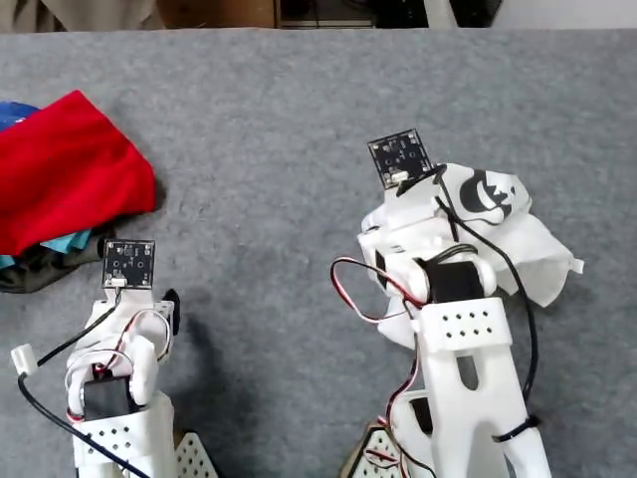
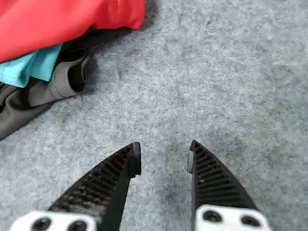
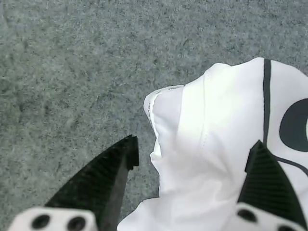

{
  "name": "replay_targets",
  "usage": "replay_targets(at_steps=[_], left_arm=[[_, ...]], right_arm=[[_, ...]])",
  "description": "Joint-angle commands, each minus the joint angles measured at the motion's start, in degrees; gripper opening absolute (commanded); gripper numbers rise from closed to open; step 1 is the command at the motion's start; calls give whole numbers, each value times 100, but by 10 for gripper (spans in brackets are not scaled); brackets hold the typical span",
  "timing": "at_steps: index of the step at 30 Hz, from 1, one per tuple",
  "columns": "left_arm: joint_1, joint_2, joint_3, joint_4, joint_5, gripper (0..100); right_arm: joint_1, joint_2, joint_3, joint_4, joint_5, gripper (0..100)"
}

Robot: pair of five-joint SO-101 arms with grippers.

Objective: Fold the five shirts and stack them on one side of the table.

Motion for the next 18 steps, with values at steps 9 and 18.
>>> replay_targets(at_steps=[9, 18], left_arm=[[79, -13, 79, 35, -26, 168], [79, -13, 79, 35, -26, 168]], right_arm=[[-84, -66, -13, -105, 0, 354], [48, 2026, -171, -1336, 53, 353]])
